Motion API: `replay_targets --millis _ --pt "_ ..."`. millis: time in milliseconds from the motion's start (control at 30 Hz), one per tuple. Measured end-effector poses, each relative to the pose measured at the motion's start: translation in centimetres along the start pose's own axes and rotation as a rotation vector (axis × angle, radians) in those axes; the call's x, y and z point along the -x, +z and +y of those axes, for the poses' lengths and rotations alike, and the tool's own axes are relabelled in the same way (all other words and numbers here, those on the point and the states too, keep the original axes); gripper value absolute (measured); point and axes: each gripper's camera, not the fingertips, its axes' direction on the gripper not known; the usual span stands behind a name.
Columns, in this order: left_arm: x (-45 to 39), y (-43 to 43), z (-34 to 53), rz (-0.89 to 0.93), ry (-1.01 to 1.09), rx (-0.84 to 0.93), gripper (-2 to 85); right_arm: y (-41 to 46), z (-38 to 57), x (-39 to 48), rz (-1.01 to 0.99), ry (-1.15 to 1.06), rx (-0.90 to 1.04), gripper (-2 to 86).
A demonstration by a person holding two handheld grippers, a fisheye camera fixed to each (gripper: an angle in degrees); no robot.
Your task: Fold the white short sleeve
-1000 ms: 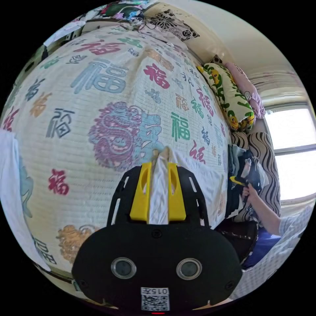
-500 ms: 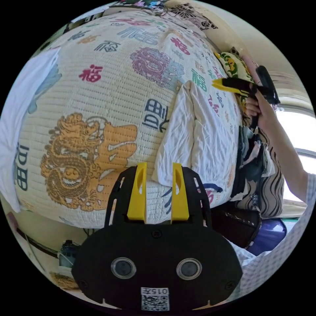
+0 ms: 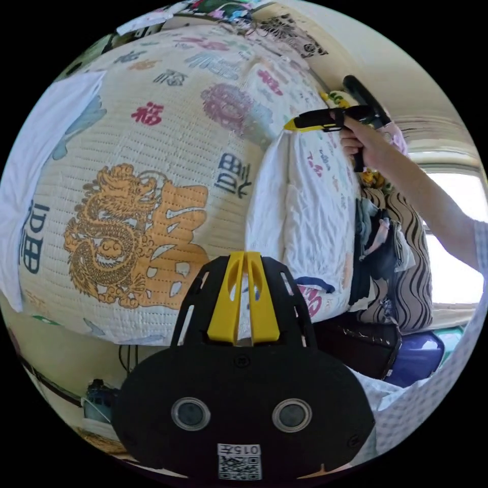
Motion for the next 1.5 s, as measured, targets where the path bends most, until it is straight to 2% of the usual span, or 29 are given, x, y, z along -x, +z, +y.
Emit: replay_targets --millis 167,433,633,900,1067,1233,1333,1400,1500 --pt "-7.8 0.7 3.9 0.055 0.237 -0.064 -0.8 -6.2 8.3 -5.1 -0.266 0.059 -0.249 -0.1" --pt "-20.5 10.2 8.3 0.151 0.539 0.039 -0.8 -11.0 23.1 -14.8 -0.426 0.149 -0.457 0.2" --pt "-27.7 20.3 11.0 0.174 0.629 0.162 -0.8 -11.0 30.1 -21.3 -0.416 0.206 -0.484 0.3" --pt "-32.7 30.5 13.4 0.061 0.661 0.272 -0.1 -9.4 33.7 -26.1 -0.457 0.203 -0.449 0.9" --pt "-34.3 35.2 13.8 0.02 0.641 0.358 6.0 -9.6 35.9 -28.0 -0.365 0.303 -0.443 3.3" --pt "-35.9 35.0 13.9 0.104 0.684 0.388 8.3 -12.1 40.0 -27.6 -0.295 0.422 -0.627 5.2" --pt "-36.7 32.9 13.7 0.16 0.748 0.365 8.3 -12.6 41.6 -25.7 -0.207 0.449 -0.661 5.5" --pt "-36.7 31.2 13.1 0.114 0.778 0.298 8.2 -12.1 41.4 -24.7 -0.21 0.437 -0.645 5.3" --pt "-35.0 29.7 11.2 -0.09 0.732 0.218 8.1 -10.6 39.5 -23.5 -0.219 0.359 -0.542 4.8"
